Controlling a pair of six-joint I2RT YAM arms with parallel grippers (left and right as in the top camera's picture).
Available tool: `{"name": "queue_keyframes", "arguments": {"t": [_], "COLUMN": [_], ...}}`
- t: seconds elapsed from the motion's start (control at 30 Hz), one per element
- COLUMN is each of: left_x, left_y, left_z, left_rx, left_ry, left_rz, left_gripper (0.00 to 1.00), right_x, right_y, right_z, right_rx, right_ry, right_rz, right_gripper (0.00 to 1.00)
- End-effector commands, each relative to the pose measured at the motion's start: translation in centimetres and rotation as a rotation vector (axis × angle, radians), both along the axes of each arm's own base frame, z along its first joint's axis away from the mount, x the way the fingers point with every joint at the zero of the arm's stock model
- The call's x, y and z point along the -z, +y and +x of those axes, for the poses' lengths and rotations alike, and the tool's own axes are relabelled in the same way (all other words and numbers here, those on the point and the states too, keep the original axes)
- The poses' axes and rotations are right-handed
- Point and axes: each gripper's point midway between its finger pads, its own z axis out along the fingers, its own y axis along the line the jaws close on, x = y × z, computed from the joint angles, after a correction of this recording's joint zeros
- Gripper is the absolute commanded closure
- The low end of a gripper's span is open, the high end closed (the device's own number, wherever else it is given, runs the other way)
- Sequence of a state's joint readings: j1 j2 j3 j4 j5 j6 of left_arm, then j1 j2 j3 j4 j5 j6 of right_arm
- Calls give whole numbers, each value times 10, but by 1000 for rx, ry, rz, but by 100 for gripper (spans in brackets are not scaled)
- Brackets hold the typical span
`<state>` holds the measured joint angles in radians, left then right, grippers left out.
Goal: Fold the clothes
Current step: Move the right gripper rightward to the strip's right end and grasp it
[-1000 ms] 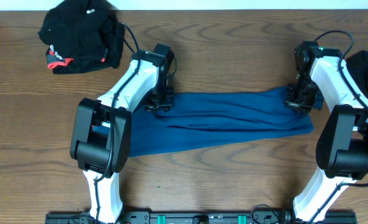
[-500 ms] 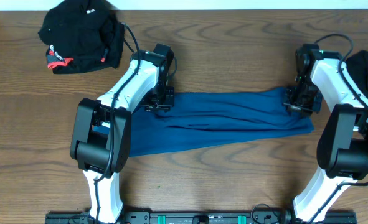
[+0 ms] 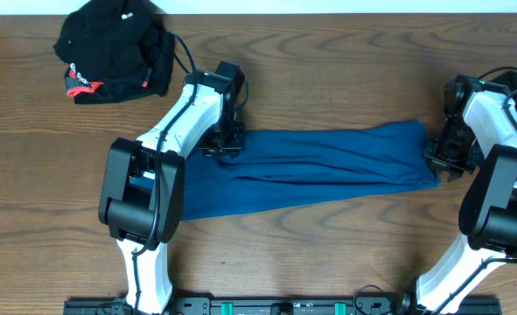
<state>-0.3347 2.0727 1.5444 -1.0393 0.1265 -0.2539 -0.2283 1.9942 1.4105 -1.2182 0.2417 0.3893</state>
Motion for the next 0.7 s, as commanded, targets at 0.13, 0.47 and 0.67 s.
{"name": "queue_keyframes", "arguments": {"t": [0.13,0.47,0.67], "left_x": [-4,-5,-4], "left_y": [5,7,7], "left_z": [-2,-7,-7], "left_rx": [32,62,62], "left_ry": [-3,18,16], "left_rz": [12,16,15], "left_gripper": [68,22,5], "right_x": [-15,-33,-26], "right_y": [29,40,8], "right_z": [46,71,68], "right_rx": [-176,-324,-264], "right_ry": [-175,-474,-511], "right_rz": [262,655,608], "right_gripper": [45,7,3]}}
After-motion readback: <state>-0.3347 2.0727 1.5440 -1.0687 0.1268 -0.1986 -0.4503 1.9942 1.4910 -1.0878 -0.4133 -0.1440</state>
